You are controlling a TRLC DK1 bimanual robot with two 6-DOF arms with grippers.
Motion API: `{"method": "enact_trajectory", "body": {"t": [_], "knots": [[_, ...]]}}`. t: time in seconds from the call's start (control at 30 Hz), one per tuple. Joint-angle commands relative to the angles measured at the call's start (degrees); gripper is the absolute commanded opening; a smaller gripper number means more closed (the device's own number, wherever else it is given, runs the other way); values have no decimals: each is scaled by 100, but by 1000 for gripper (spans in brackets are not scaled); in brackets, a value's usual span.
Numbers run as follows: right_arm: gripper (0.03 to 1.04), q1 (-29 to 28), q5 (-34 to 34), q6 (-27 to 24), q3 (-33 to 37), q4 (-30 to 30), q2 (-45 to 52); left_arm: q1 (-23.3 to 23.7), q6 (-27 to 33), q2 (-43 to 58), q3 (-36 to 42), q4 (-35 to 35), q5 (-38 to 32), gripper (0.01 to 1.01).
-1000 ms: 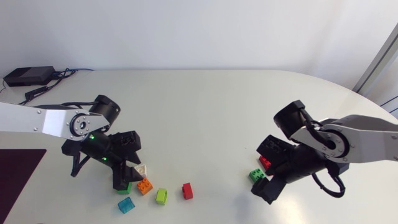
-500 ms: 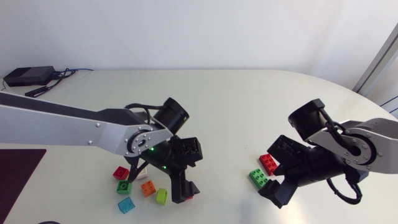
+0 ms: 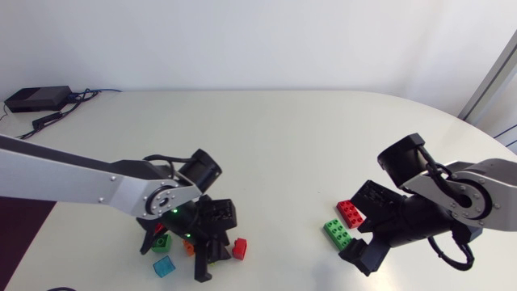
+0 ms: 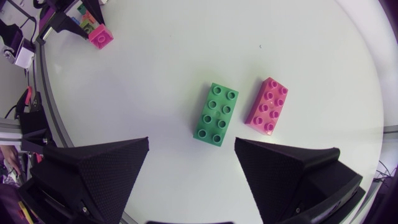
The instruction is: Sort duplo bricks by size, large to the right and small to the left
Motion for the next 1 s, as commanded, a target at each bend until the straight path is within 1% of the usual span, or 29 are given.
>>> {"method": "enact_trajectory", "body": {"t": [0.0, 0.13, 0.23, 0.3, 0.33, 0.37, 0.43, 0.5, 0.53, 0.57, 0.63, 0.7, 0.83, 0.87, 0.93, 0.97], "knots": [[992, -50, -26, -156, -72, -60, -18, 417, 465, -332, -573, -202, -70, 259], [992, -42, -26, -173, -64, -43, 35, 1244, 1089, -886, -872, -615, -105, 259], [993, -24, -26, -165, -64, -43, 44, 1692, 1432, -1167, -942, -791, -202, 259], [992, 11, -26, -147, -72, -43, 44, 1771, 1406, -1369, -828, -791, -193, 266], [992, 20, -26, -147, -81, -43, 44, 1718, 1318, -1483, -714, -791, -149, 290], [992, 29, -26, -130, -81, -43, 44, 1551, 1133, -1554, -635, -782, -96, 348], [993, 64, -26, -103, -81, -60, 26, 1033, 764, -1519, -433, -729, -35, 548], [992, 55, -26, -121, -81, -78, -44, 426, 342, -1255, -248, -466, -35, 803], [992, 55, -26, -121, -64, -131, -97, 171, 193, -1079, -151, -334, -35, 870], [992, 46, -26, -138, -64, -183, -141, -22, 52, -886, -63, -202, -35, 893], [992, -24, -18, -191, -55, -271, -237, -365, -141, -420, 148, 79, -52, 903], [992, -77, -18, -244, -72, -341, -308, -506, -203, -68, 402, 150, -52, 902], [992, -226, -18, -349, -152, -368, -352, -585, -247, 406, 833, 141, -52, 898], [992, -261, -26, -376, -178, -368, -352, -602, -247, 503, 895, 141, -52, 880], [992, -314, -35, -402, -204, -341, -343, -602, -238, 626, 965, 123, -61, 756], [992, -332, -53, -411, -213, -333, -334, -593, -229, 652, 974, 123, -61, 625]]}}
